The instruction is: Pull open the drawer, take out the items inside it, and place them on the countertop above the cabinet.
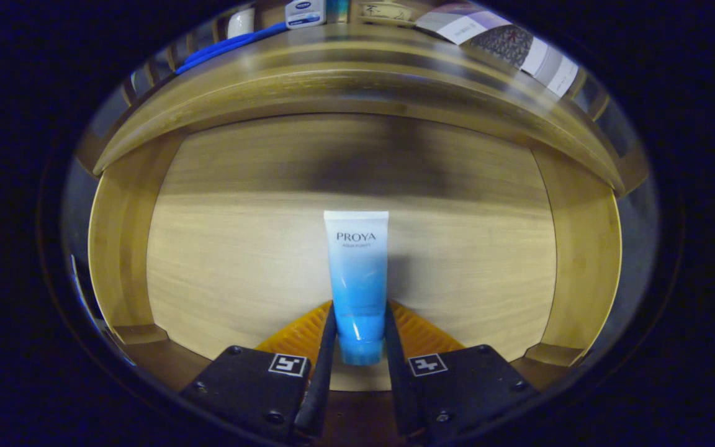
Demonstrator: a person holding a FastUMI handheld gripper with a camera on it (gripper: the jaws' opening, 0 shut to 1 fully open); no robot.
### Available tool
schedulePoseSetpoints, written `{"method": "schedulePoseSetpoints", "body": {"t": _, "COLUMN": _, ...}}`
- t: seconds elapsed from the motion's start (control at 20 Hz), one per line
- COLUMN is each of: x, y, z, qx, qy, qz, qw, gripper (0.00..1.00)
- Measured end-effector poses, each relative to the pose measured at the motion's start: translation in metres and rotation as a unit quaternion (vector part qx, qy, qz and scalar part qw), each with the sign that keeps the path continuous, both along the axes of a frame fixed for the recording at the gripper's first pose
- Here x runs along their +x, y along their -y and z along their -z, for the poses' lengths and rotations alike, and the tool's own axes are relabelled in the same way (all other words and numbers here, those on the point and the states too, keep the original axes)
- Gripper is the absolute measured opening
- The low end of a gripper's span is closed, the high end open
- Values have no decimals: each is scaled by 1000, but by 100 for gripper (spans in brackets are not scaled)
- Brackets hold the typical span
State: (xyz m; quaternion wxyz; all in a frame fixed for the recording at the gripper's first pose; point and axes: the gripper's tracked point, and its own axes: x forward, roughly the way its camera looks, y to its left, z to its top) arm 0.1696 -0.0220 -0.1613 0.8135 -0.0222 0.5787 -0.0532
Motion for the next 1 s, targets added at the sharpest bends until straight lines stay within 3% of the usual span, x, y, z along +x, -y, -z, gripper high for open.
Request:
{"method": "schedulePoseSetpoints", "body": {"t": 0.2, "x": -4, "y": -3, "z": -3, "qx": 41, "qy": 7, "qz": 22, "qw": 999, "gripper": 43}}
{"method": "schedulePoseSetpoints", "body": {"t": 0.6, "x": -26, "y": 2, "z": -37, "qx": 39, "qy": 44, "qz": 25, "qw": 998, "gripper": 40}}
{"method": "schedulePoseSetpoints", "body": {"t": 0.75, "x": -32, "y": -7, "z": -60, "qx": 63, "qy": 61, "qz": 23, "qw": 996, "gripper": 41}}
{"method": "schedulePoseSetpoints", "body": {"t": 1.0, "x": -35, "y": -10, "z": -107, "qx": 53, "qy": 100, "qz": 17, "qw": 993, "gripper": 40}}
